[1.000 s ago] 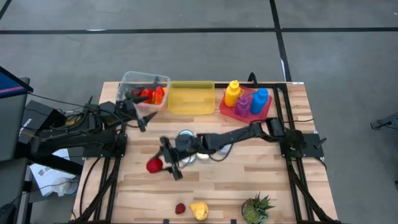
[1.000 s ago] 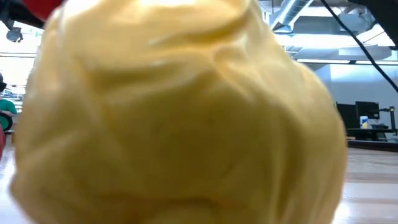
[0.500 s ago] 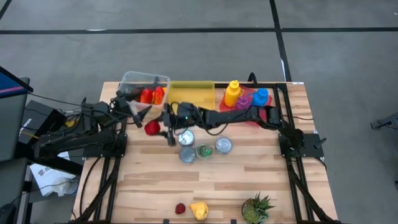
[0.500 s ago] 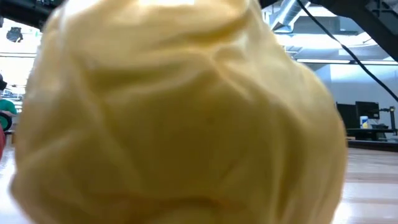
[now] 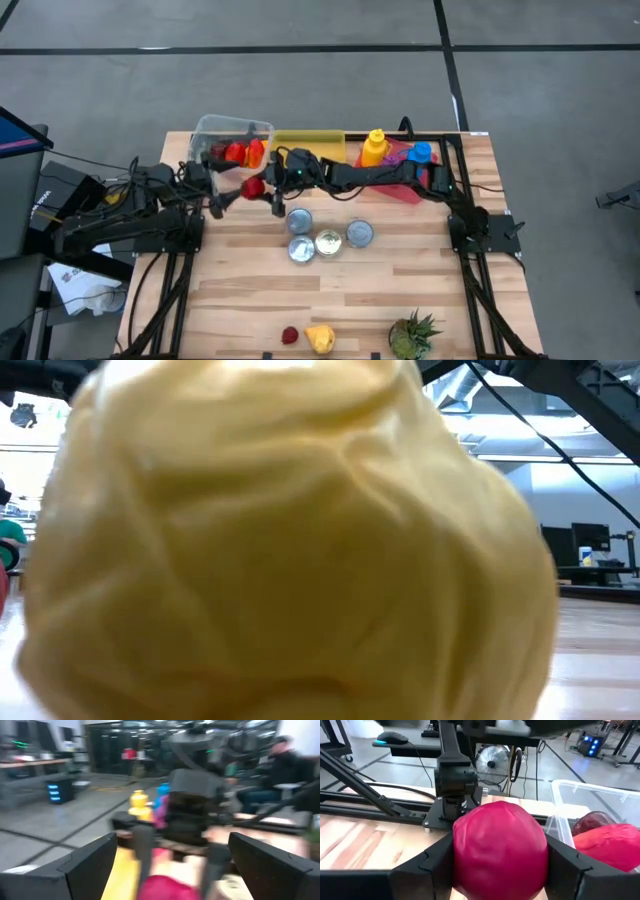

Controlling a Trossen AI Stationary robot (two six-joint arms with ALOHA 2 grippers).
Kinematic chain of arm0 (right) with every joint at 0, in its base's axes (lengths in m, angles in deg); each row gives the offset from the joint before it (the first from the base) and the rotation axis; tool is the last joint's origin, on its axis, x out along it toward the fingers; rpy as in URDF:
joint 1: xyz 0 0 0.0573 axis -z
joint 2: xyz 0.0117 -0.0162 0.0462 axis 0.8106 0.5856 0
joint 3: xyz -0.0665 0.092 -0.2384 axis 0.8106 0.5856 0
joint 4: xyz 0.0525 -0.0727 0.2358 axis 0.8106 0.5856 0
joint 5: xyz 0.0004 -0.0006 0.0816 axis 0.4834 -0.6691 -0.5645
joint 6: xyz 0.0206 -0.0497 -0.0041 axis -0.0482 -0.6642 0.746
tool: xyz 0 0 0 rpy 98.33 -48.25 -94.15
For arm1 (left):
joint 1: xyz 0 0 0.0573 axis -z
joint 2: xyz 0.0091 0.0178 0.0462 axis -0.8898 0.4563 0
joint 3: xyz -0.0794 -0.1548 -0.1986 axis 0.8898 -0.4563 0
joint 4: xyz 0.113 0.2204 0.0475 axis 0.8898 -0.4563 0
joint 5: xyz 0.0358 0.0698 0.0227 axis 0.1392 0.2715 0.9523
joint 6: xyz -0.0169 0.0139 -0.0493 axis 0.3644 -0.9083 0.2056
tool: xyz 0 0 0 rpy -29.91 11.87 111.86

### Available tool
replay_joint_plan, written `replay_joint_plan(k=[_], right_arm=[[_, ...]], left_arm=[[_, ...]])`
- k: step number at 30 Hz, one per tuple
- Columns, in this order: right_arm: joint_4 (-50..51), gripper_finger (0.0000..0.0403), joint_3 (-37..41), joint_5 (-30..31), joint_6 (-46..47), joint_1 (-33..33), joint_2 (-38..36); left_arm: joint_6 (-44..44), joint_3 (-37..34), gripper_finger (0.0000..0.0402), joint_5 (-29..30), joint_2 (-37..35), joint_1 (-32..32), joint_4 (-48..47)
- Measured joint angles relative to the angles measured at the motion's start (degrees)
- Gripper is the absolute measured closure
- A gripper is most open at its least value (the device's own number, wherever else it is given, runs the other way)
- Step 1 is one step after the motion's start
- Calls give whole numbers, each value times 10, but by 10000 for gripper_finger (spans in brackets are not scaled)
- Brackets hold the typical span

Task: Pick & Place Food Item
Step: Put the red apple into the transparent bin

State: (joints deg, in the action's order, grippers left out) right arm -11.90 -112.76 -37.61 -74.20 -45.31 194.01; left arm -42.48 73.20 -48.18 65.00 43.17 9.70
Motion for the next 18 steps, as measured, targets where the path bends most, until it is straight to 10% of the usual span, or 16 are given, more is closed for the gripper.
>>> replay_joint_plan(k=[18], right_arm=[[-87,185,0,38,-33,-13,-5]], left_arm=[[26,0,3,-29,-2,0,-2]])
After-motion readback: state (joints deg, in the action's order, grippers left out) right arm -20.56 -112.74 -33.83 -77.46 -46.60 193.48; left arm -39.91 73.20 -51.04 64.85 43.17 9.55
